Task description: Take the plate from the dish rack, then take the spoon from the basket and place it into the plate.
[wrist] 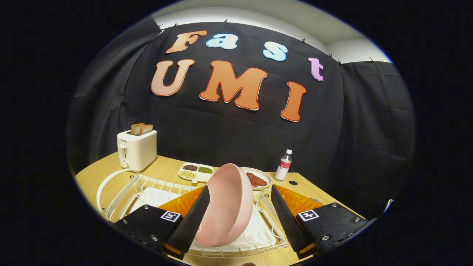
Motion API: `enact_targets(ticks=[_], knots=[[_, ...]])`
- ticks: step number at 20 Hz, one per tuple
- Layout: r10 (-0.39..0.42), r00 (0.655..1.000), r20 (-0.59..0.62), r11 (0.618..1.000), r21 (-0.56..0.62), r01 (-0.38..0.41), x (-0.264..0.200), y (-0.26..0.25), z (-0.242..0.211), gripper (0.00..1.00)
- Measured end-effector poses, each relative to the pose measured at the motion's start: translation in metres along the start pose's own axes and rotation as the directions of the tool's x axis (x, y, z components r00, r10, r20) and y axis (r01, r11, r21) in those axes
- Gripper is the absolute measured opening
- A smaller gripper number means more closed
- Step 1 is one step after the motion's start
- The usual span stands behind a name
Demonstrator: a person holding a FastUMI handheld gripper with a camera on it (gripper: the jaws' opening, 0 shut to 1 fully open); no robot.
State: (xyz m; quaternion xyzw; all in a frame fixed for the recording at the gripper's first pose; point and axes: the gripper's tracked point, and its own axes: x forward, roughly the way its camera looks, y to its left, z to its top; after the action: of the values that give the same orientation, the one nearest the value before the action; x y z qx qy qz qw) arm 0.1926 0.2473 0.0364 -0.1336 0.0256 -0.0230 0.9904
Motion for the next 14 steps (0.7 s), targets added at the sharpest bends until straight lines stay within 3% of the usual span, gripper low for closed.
enact_targets(ticks=[4,6,8,10,11,14], knots=[[-0.012,0.998,-0.059,1.0,0.0,0.013,0.011,0.003,-0.014,0.98],[-0.022,0.995,-0.101,1.0,-0.021,0.02,0.016,0.003,-0.024,0.92],[-0.025,0.99,-0.141,0.999,-0.035,0.02,0.022,0.005,-0.034,0.82],[-0.046,0.983,-0.178,0.998,-0.044,0.039,0.023,0.001,-0.043,0.66],[-0.047,0.983,-0.177,0.999,-0.027,0.043,0.03,0.0,-0.043,0.47],[-0.011,0.985,-0.174,1.0,0.023,0.016,0.023,0.013,-0.03,0.38]])
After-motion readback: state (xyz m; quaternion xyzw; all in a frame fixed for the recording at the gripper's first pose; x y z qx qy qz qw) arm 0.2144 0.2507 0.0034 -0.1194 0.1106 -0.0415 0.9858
